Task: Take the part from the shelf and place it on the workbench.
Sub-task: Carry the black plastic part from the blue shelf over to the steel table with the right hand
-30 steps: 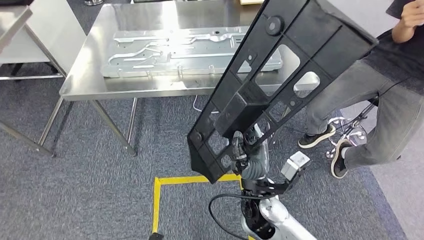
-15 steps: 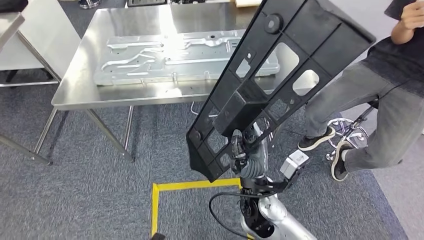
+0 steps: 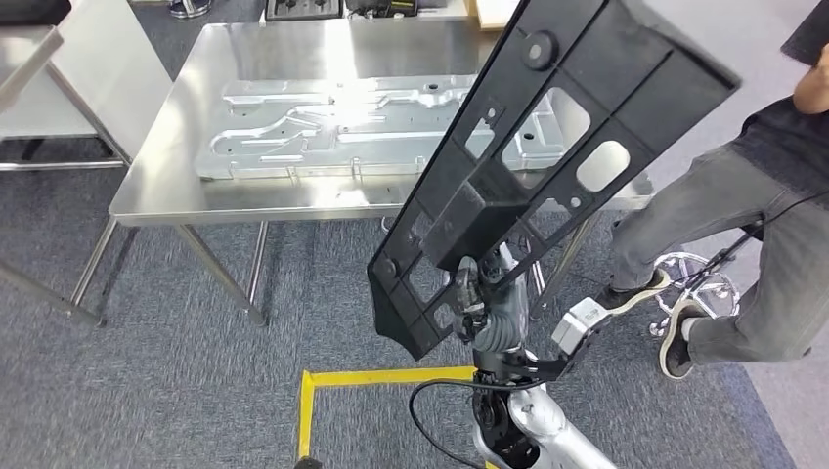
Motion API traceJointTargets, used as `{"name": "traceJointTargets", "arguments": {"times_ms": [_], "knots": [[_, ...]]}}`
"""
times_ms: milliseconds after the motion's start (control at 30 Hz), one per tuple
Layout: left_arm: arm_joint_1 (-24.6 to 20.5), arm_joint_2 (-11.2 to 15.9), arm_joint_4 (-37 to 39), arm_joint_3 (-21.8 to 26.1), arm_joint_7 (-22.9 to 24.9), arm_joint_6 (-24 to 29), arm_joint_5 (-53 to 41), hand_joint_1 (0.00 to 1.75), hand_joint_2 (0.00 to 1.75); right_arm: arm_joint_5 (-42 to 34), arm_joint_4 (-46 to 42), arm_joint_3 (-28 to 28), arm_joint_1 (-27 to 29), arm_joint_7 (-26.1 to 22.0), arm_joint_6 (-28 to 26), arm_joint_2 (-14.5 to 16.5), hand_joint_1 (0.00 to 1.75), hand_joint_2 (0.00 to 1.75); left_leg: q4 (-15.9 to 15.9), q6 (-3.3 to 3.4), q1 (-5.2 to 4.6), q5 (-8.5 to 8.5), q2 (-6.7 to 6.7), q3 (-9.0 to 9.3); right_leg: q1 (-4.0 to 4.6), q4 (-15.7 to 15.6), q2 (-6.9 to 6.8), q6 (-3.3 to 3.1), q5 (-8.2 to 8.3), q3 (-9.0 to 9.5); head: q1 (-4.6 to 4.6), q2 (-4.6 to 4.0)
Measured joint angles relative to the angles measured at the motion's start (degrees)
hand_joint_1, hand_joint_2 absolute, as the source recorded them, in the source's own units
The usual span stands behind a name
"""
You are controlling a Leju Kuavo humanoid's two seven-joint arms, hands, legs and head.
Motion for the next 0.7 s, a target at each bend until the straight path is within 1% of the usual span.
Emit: {"name": "traceJointTargets", "arguments": {"times_ms": [33,100,133,167,200,267,300,333,367,400,433,467,500,533,567,633,667,700], "knots": [[-0.1,0.0,0.0,0.0,0.0,0.0,0.0,0.0,1.75,0.0,0.0,0.0,0.0,0.0,0.0,0.0,1.75,1.75,0.2,-0.2,-0.06,-0.21,0.02,0.05,0.02,-0.2,0.11,-0.44,-0.22,0.04,0.01,0.0],[0.0,0.0,0.0,0.0,0.0,0.0,0.0,0.0,1.75,0.1,0.0,0.0,0.1,0.0,0.0,0.0,1.75,1.75,0.5,-0.55,0.02,-0.78,0.14,0.17,-0.09,-0.2,0.23,-1.11,-0.61,0.41,-0.16,-0.01],[0.0,0.0,0.0,0.0,0.0,0.0,0.0,0.0,1.75,0.1,0.0,0.0,0.1,0.0,0.0,0.0,1.75,1.75,1.3,-0.76,0.07,-1.28,0.21,0.0,-0.22,-0.3,0.23,-1.4,-0.8,0.75,-0.27,-0.01],[0.0,0.0,0.0,0.0,0.0,0.0,0.0,0.0,1.75,0.1,0.0,0.0,0.1,0.0,0.0,0.0,1.75,1.75,2.8,-1.0,0.15,-2.02,0.25,-0.64,-0.3,-0.4,0.17,-1.68,-1.01,1.14,-0.4,-0.01],[0.0,0.0,0.0,0.0,0.0,0.0,0.1,0.0,1.75,0.1,0.0,0.0,0.0,0.0,0.0,0.0,1.75,1.75,5.5,-1.26,0.23,-3.04,0.27,-2.01,-0.31,-0.5,0.12,-1.88,-1.22,1.44,-0.51,-0.01],[0.0,0.0,0.0,0.0,0.0,0.0,0.1,0.0,1.75,0.1,0.0,0.0,0.1,0.0,0.0,0.0,1.75,1.75,12.8,-1.68,0.38,-5.26,0.29,-6.52,-0.27,-0.5,0.05,-2.06,-1.77,2.06,-0.61,-0.01],[0.1,0.0,0.0,0.0,0.0,0.0,0.1,0.0,1.75,0.1,0.0,0.0,0.1,0.0,0.0,0.0,1.75,1.75,15.9,-1.75,0.42,-5.6,0.29,-8.81,-0.23,-0.5,0.07,-2.07,-2.12,2.45,-0.6,-0.01],[0.1,0.0,0.0,0.0,0.0,0.0,0.1,0.0,1.75,0.1,0.0,0.0,0.2,0.0,0.0,0.0,1.75,1.75,17.1,-1.69,0.41,-4.84,0.29,-10.3,-0.17,-0.5,0.14,-2.05,-2.53,2.94,-0.62,-0.01],[0.2,0.0,0.0,0.0,0.0,-0.1,0.1,0.0,1.75,0.1,0.0,0.0,0.2,0.0,0.0,0.0,1.75,1.75,16.1,-1.47,0.38,-2.86,0.28,-10.7,-0.1,-0.5,0.23,-2.03,-2.96,3.57,-0.61,-0.01],[0.2,0.0,0.0,0.0,0.0,-0.1,0.1,0.0,1.75,0.1,0.0,0.0,0.2,0.0,0.0,0.0,1.75,1.75,13.0,-1.06,0.29,0.03,0.27,-10.07,0.0,-0.6,0.31,-1.99,-3.45,4.33,-0.62,-0.01],[0.2,0.0,0.0,0.0,0.0,-0.1,0.1,0.0,1.75,0.1,0.0,0.0,0.2,0.0,0.0,0.0,1.75,1.75,9.2,-0.5,0.1,2.8,0.25,-8.89,0.03,-0.7,0.36,-1.93,-3.93,4.96,-0.59,-0.01],[0.2,0.1,0.0,0.0,0.0,-0.1,0.2,0.0,1.75,0.1,0.0,0.0,0.1,0.0,0.0,0.0,1.75,1.75,5.9,0.09,-0.17,4.78,0.25,-7.66,0.13,-0.9,0.4,-1.75,-4.31,5.5,-0.49,-0.01],[0.1,0.1,0.0,0.0,0.0,-0.1,0.2,0.0,1.75,0.1,0.0,0.0,0.1,0.0,0.0,0.0,1.75,1.75,3.3,0.65,-0.47,5.65,0.25,-6.63,0.11,-1.1,0.45,-1.5,-4.55,5.82,-0.46,-0.01],[0.1,0.1,0.0,-0.1,0.0,-0.1,0.2,0.0,1.75,0.1,0.0,0.0,0.1,0.0,0.0,0.0,1.75,1.75,1.9,1.03,-0.72,5.52,0.26,-6.06,0.08,-1.3,0.48,-1.17,-4.53,5.96,-0.49,0.0],[0.0,0.1,0.0,-0.1,0.0,-0.1,0.2,0.0,1.75,0.1,0.0,0.0,0.1,0.0,0.0,0.0,1.75,1.75,1.0,1.26,-0.87,5.08,0.29,-5.75,0.17,-1.5,0.48,-0.79,-4.34,6.22,-0.53,0.0],[0.2,0.1,0.0,-0.1,0.0,-0.1,0.2,0.0,1.75,0.1,0.0,0.0,0.2,0.0,0.0,0.0,1.75,1.75,-0.5,1.57,-0.6,4.68,0.25,-4.47,0.21,-1.4,0.27,-0.25,-4.26,6.54,-0.64,0.01],[0.2,0.1,0.0,-0.1,0.0,0.0,0.2,0.0,1.75,0.1,0.0,0.0,0.1,0.0,0.0,0.0,1.75,1.75,-1.1,1.78,-0.42,4.57,0.23,-3.65,0.26,-0.4,0.14,-0.11,-4.66,6.24,-0.51,0.01],[0.2,0.1,0.0,-0.1,0.0,0.0,0.2,0.0,1.75,0.1,0.0,0.0,0.0,0.0,0.0,0.0,1.75,1.75,-1.5,1.97,-0.25,4.43,0.19,-2.79,0.25,1.6,0.05,-0.06,-5.51,5.21,-0.38,0.01]]}}
